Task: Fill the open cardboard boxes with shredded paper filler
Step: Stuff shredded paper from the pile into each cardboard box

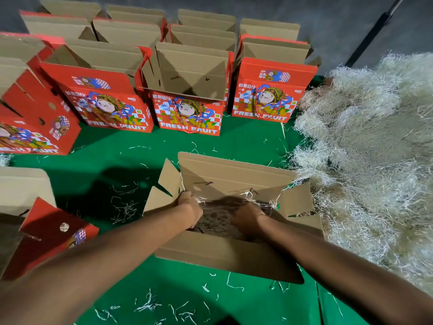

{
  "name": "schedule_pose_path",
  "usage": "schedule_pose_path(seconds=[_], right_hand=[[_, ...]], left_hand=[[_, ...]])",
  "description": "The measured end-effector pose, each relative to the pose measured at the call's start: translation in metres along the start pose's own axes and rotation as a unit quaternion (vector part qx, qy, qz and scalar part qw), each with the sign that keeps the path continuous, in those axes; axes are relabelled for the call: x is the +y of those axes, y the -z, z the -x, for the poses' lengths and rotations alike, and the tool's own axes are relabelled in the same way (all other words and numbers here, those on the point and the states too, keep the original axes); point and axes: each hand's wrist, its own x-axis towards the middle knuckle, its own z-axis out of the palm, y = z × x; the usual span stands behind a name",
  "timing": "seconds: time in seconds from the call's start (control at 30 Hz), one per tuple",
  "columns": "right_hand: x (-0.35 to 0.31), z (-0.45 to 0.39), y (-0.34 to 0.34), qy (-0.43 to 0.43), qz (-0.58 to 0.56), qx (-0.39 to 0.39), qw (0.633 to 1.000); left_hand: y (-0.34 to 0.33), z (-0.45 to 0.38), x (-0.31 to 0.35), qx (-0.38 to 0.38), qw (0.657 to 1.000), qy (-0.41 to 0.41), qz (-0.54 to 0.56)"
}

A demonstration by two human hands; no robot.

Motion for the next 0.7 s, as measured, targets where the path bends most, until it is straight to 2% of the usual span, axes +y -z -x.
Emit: schedule_pose_path(seconds=[0.07, 0.13, 0.17, 0.23, 0.3, 0.33, 0.37, 0.43, 0.47, 0.53, 0.6, 0.7], right_hand=[[0.002, 0.008, -0.007, -0.051, -0.021, -0.068, 0.996], [0.011, 0.019, 0.000, -0.075, -0.101, -0.109, 0.986], [0.014, 0.023, 0.004, -0.083, -0.153, -0.092, 0.980], [0.020, 0.027, 0.007, -0.107, -0.224, 0.026, 0.968], [0.020, 0.029, 0.012, -0.114, -0.186, 0.142, 0.966], [0.018, 0.028, 0.013, -0.118, -0.150, 0.159, 0.969], [0.014, 0.025, 0.013, -0.129, -0.129, 0.144, 0.973], [0.006, 0.018, 0.010, -0.157, -0.130, 0.034, 0.978], [0.003, 0.016, 0.006, -0.151, -0.138, -0.029, 0.978], [-0.002, 0.014, -0.003, -0.098, -0.165, -0.091, 0.977], [0.000, 0.015, -0.008, -0.041, -0.186, -0.108, 0.976], [0.009, 0.016, -0.002, -0.043, -0.284, -0.093, 0.953]], left_hand=[[-0.001, 0.001, 0.003, -0.042, 0.999, 0.012, -0.024], [0.002, 0.006, 0.005, -0.040, 0.999, 0.013, -0.006], [0.005, 0.009, 0.006, -0.030, 0.999, 0.020, 0.014], [0.008, 0.011, 0.008, 0.057, 0.995, 0.009, 0.077], [0.015, 0.018, 0.008, 0.150, 0.979, -0.018, 0.134], [0.016, 0.018, 0.009, 0.164, 0.975, -0.028, 0.149], [0.016, 0.018, 0.010, 0.149, 0.975, -0.037, 0.158], [0.011, 0.015, 0.013, 0.075, 0.980, -0.054, 0.174], [0.007, 0.012, 0.014, 0.029, 0.981, -0.049, 0.184], [-0.001, 0.005, 0.014, -0.044, 0.977, -0.038, 0.204], [-0.004, 0.001, 0.012, -0.078, 0.979, -0.013, 0.188], [-0.002, 0.004, 0.008, -0.045, 0.994, 0.004, 0.099]])
